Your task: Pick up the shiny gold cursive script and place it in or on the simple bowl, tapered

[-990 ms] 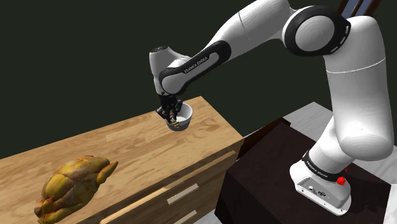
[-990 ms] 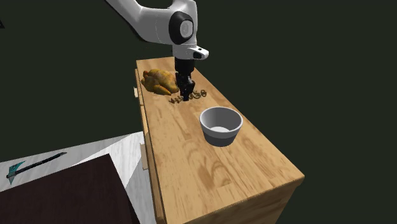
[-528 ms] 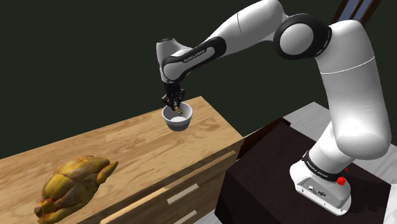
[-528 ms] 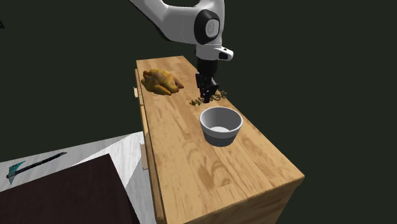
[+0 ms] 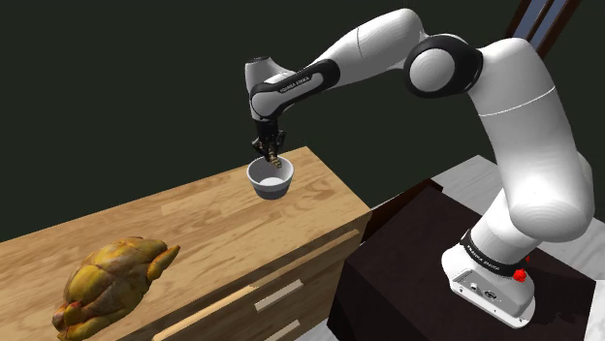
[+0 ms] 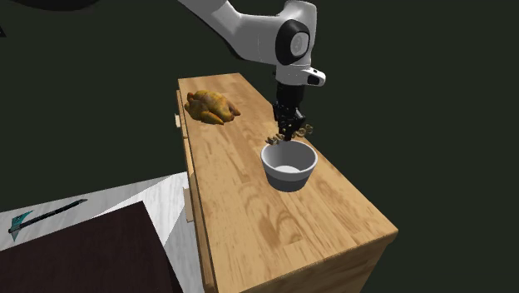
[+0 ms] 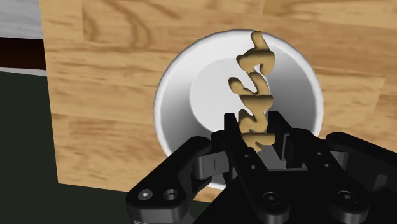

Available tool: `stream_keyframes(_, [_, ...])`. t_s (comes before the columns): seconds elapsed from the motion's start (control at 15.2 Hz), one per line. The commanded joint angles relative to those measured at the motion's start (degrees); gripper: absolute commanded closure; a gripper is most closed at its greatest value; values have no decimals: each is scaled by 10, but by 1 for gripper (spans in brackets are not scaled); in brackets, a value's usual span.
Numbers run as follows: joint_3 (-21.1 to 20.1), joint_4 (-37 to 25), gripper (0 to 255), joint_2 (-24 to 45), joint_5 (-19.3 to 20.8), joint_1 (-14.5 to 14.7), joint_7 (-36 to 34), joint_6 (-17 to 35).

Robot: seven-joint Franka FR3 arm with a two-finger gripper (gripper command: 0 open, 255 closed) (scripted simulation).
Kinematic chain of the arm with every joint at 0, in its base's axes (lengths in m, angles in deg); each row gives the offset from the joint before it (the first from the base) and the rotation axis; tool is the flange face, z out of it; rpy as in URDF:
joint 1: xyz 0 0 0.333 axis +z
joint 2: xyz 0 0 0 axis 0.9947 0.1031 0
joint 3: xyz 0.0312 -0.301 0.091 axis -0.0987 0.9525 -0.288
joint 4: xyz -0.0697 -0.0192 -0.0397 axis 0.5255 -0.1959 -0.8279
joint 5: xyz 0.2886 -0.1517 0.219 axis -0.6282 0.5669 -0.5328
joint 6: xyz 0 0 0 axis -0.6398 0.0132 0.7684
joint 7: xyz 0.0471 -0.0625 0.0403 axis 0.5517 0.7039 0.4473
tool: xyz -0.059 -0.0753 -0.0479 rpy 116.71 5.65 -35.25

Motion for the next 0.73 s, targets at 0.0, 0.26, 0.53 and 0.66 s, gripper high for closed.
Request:
stream_keyframes(0.0, [1, -2, 255, 12, 2, 1, 0, 10])
stream_keyframes(0.26, [4, 0, 255, 29, 5, 2, -2, 29])
stream_keyframes(0.53, [7, 0, 255, 48, 8, 4, -3, 47])
stream_keyframes(0.66, [8, -1, 255, 55, 9, 4, -4, 54])
